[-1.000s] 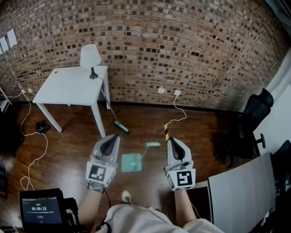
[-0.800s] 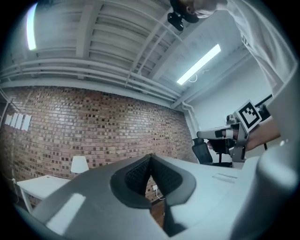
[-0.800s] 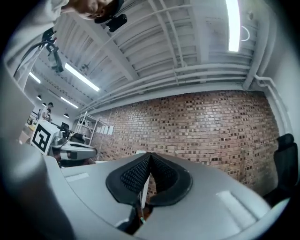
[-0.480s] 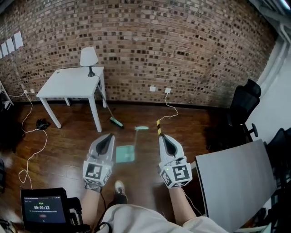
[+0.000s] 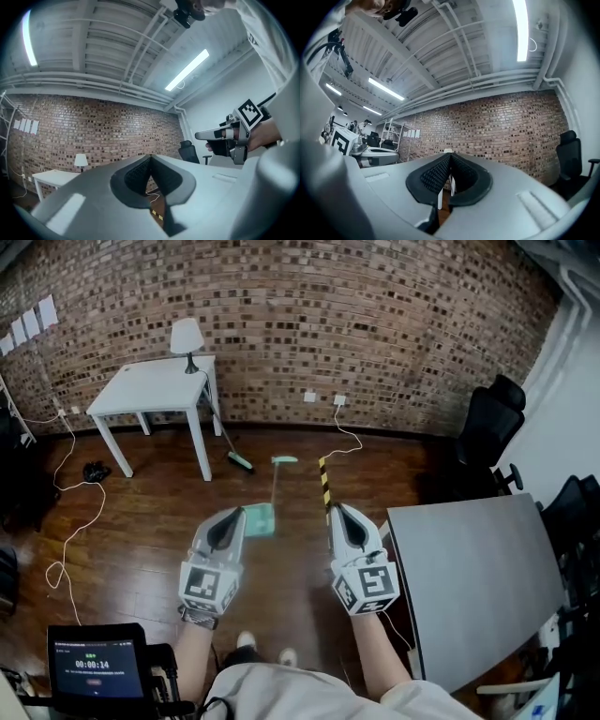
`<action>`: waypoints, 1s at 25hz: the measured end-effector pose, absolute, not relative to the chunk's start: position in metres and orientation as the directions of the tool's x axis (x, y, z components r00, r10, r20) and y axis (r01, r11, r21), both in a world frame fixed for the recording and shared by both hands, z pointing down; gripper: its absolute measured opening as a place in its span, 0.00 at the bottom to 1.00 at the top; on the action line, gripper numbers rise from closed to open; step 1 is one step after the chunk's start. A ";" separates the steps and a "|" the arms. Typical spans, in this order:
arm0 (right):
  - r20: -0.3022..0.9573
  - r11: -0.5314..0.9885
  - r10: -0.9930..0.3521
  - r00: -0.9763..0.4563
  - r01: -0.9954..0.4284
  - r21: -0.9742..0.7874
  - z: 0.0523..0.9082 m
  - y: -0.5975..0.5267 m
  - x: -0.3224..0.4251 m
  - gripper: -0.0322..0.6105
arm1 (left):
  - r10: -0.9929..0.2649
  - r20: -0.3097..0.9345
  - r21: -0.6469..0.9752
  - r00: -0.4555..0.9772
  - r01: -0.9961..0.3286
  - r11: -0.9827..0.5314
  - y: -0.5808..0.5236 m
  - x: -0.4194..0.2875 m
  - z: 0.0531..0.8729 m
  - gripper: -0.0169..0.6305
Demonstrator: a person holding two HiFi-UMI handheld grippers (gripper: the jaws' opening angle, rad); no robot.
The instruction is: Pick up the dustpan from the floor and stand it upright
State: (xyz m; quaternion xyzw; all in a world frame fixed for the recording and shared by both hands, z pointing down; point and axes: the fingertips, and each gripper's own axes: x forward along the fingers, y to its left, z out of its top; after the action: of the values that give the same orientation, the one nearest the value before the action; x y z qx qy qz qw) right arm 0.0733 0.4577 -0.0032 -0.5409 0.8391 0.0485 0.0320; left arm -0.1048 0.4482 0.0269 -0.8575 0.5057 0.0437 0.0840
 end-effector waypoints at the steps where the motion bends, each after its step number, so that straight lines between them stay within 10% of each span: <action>1: -0.103 0.403 -0.908 -0.405 -0.914 0.043 -0.003 0.463 0.073 0.07 | -0.859 -0.157 -0.099 0.487 -0.873 -0.477 0.454 -0.106 0.026 0.03; 25: -0.097 0.339 -0.933 -0.346 -0.937 0.080 -0.003 0.468 0.065 0.07 | -0.845 -0.228 -0.127 0.484 -0.875 -0.467 0.450 -0.129 -0.004 0.03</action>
State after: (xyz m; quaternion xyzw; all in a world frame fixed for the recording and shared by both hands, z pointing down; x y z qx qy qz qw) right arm 0.0652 0.4678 -0.0029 -0.5715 0.8182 0.0605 0.0169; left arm -0.1289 0.4502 -0.0040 -0.8539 0.5035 0.0667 0.1137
